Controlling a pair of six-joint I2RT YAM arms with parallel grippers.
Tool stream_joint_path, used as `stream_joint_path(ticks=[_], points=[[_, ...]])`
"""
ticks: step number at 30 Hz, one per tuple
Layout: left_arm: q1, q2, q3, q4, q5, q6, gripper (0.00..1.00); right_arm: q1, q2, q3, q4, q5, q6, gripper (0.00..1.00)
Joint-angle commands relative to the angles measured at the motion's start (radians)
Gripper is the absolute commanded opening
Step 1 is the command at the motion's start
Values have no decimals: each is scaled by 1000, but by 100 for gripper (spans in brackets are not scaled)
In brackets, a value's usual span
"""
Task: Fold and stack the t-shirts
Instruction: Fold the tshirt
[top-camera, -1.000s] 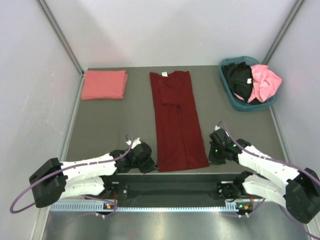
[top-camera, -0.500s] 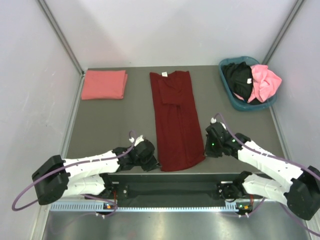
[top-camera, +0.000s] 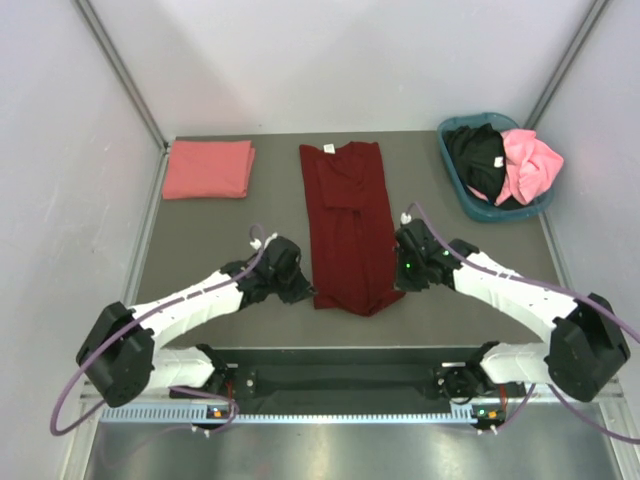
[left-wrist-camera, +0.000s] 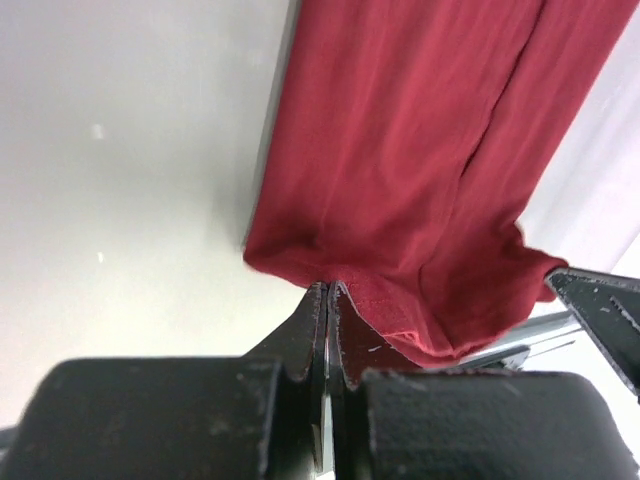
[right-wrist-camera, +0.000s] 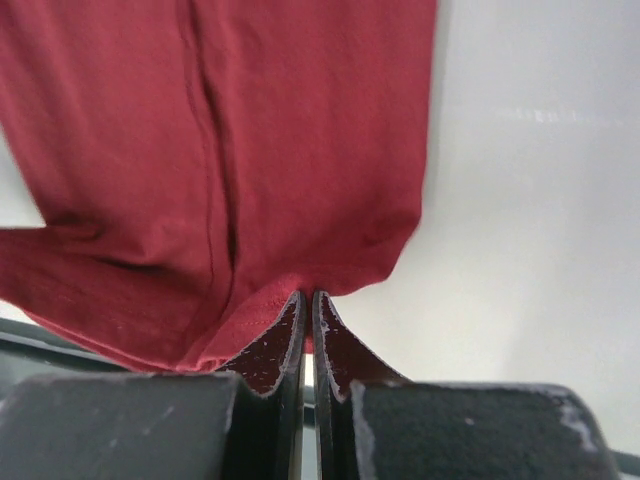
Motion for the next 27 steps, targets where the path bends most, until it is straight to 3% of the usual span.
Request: stream_joint_path(ticks=[1, 13, 20, 27], points=[[79, 27, 59, -14, 51, 103, 0, -20, 43, 104, 31, 25, -43, 0], [275, 272, 277, 27, 149, 296, 0, -186, 256, 353, 40, -10, -174, 0], [366, 452, 519, -33, 224, 414, 0, -244, 414, 538, 39, -44, -233, 0], [429, 593, 664, -62, 281, 436, 0, -295, 572, 696, 46, -110, -247, 0]])
